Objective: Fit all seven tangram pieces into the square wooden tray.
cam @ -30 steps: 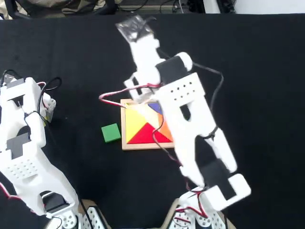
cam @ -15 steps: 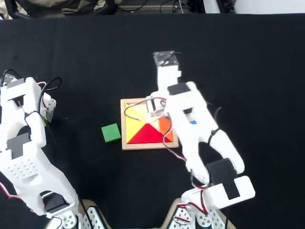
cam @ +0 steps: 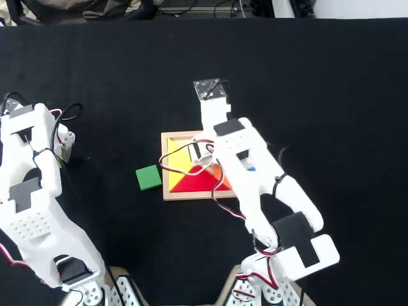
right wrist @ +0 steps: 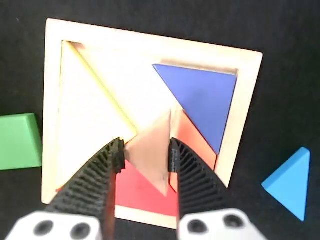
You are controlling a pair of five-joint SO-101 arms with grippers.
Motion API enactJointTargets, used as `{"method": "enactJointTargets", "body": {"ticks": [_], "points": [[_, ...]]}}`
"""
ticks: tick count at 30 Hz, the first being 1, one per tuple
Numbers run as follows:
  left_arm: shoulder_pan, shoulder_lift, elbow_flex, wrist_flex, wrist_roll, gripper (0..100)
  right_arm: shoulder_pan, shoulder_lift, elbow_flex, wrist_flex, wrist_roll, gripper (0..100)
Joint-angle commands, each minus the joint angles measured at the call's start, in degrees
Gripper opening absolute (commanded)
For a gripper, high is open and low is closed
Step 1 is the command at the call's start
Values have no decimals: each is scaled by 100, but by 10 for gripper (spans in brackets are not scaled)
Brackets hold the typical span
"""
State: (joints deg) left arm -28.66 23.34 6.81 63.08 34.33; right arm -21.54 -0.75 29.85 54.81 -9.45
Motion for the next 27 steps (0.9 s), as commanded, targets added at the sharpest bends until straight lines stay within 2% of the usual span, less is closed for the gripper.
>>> {"method": "enactJointTargets", "body": {"ticks": [1, 7, 27], "points": [[66, -211, -57, -88, -18, 30, -79, -224, 31, -79, -9, 16], [84, -211, -57, -88, -18, 30, -105, -224, 119, -79, 0, 142], [84, -211, -57, -79, -18, 30, -369, -224, 180, -44, 158, 142]]}}
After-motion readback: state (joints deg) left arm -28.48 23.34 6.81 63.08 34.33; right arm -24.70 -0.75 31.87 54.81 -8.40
